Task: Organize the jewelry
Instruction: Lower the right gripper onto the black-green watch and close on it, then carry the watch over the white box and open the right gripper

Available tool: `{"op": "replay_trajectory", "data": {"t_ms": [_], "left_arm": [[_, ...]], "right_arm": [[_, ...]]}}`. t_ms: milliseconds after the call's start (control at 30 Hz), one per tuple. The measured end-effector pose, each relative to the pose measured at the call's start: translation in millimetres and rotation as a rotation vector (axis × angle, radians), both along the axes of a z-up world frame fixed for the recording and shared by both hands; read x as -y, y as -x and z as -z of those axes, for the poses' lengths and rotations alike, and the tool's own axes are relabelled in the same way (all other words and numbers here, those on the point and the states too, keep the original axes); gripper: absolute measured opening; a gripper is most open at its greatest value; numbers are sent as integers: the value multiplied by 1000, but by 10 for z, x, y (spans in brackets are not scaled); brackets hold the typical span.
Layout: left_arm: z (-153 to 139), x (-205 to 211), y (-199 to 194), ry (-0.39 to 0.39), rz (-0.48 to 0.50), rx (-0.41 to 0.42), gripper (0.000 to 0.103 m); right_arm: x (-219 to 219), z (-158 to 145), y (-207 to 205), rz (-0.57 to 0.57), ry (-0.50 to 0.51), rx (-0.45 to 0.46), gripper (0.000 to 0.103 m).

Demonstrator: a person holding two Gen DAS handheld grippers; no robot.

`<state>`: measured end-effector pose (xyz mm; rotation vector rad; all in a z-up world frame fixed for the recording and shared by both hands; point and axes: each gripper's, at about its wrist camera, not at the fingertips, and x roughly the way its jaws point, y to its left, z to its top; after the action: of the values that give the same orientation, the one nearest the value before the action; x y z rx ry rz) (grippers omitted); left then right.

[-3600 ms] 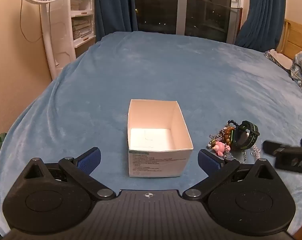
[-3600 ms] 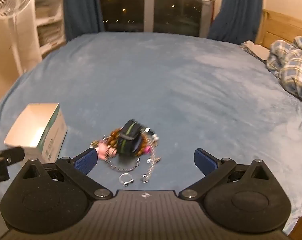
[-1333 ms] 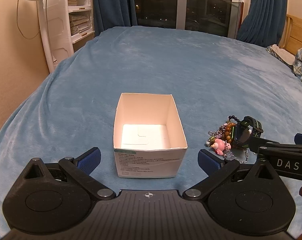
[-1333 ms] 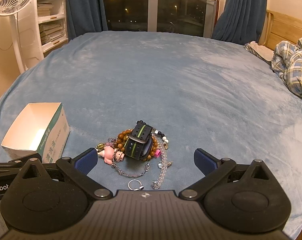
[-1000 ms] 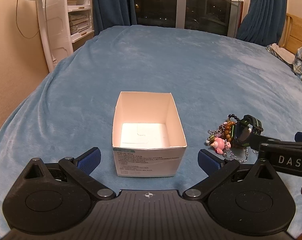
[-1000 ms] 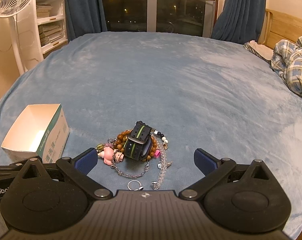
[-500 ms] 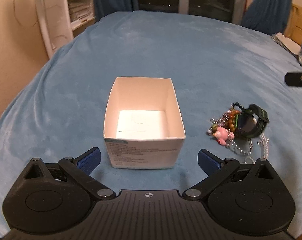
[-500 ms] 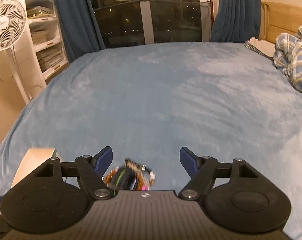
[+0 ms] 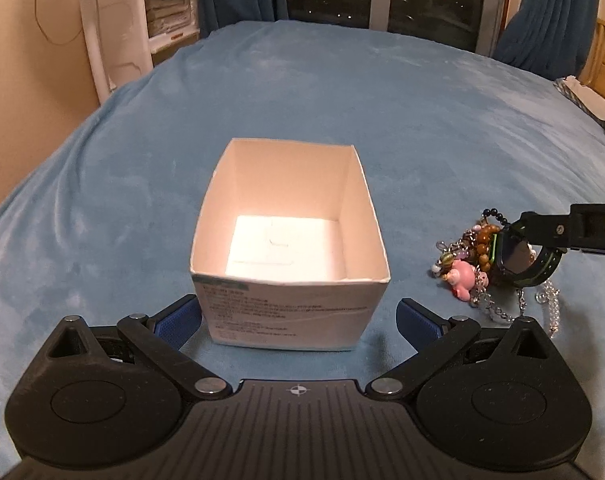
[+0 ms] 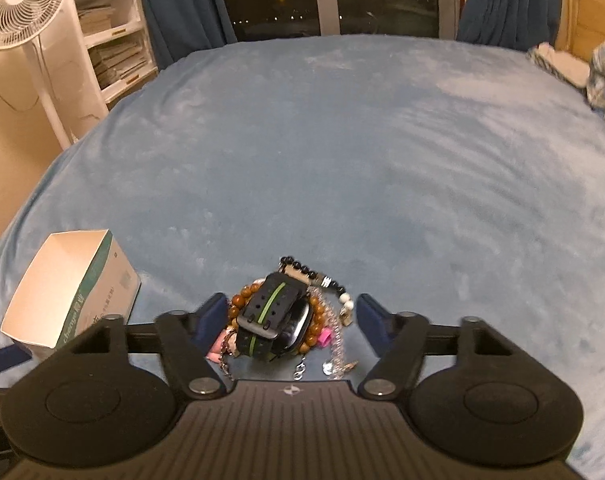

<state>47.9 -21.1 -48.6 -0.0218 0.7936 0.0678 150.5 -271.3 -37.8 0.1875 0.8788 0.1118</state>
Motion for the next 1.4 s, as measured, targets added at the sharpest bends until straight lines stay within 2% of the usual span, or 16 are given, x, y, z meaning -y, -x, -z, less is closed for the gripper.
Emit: {"op": "replay_trajectory", "data": {"t_ms": [133, 433, 733, 1033, 1267, 1400], "left_arm": [[48, 23, 6, -16, 13, 0, 79], [66, 13, 23, -6, 9, 26, 78], [80, 2, -1, -5, 6, 21, 63], [79, -53, 3, -2, 14, 28, 60], [90, -125, 29, 3, 33, 30, 61], [101, -157, 52, 1, 31, 37, 61]], "right_arm": [[-124, 61, -12, -28, 36, 16, 103], [-92, 33, 52, -31, 15, 38, 103], [-32, -177, 32, 27, -38, 128, 103], [-249, -442, -33, -48, -182, 216, 103], [-533, -612, -46, -183, -317, 264, 103], [-730, -669, -57, -233, -345, 274, 103]]}}
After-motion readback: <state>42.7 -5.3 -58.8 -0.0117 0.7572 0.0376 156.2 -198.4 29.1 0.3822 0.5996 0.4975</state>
